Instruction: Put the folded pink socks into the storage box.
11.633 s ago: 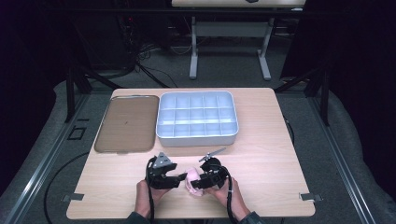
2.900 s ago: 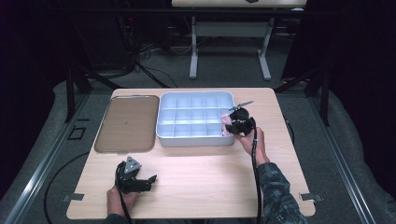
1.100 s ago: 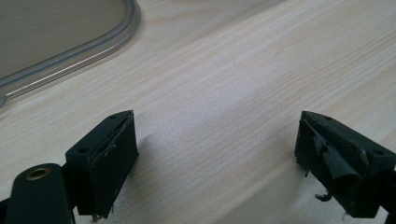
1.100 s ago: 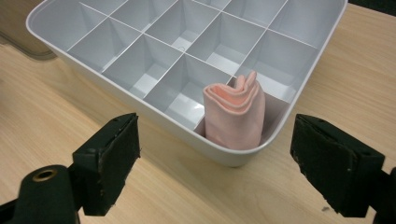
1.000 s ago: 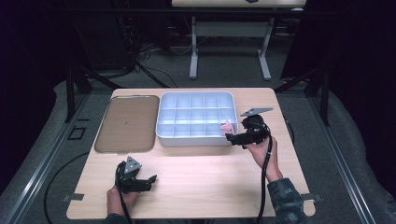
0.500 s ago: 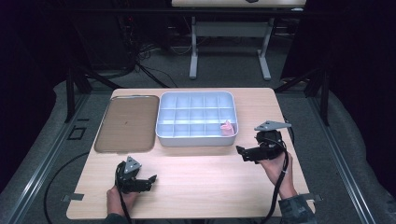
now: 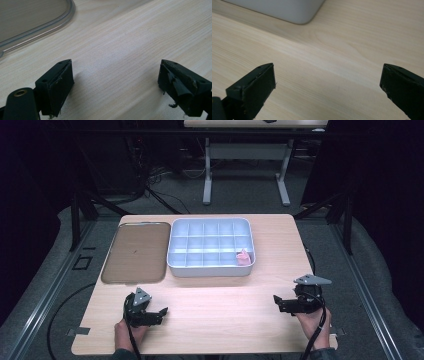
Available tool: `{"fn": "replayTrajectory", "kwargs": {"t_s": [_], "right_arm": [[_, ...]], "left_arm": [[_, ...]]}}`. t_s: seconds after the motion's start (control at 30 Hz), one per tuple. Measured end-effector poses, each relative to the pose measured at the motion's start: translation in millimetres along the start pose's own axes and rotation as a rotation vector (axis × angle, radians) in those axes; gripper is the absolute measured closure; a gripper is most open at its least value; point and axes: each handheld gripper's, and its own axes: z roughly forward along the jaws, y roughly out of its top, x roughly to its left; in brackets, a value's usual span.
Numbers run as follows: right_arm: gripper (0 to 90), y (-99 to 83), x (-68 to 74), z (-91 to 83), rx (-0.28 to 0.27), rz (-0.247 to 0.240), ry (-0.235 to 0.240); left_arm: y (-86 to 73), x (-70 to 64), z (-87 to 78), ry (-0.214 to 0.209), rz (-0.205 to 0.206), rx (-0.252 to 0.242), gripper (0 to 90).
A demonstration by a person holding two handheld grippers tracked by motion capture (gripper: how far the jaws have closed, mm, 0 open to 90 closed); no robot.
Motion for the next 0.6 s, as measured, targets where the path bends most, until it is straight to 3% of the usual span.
{"fn": "replayTrajectory", "kwargs": {"t_s": [0.27, 0.47, 0.6], "right_arm": [[0.0, -39.1, -16.2, 21.0, 0.055, 0.037, -0.024], [0.0, -49.4, -19.0, 30.6, 0.074, 0.036, -0.043], [0.0, -53.1, -19.1, 35.9, 0.047, 0.027, -0.054]], "left_arm": [[0.0, 0.0, 0.0, 0.000, -0.001, 0.000, 12.7], [0.1, 0.0, 0.1, -0.001, -0.002, 0.000, 12.7], [1.1, 0.4, 0.8, 0.002, 0.000, 0.005, 12.5]]}}
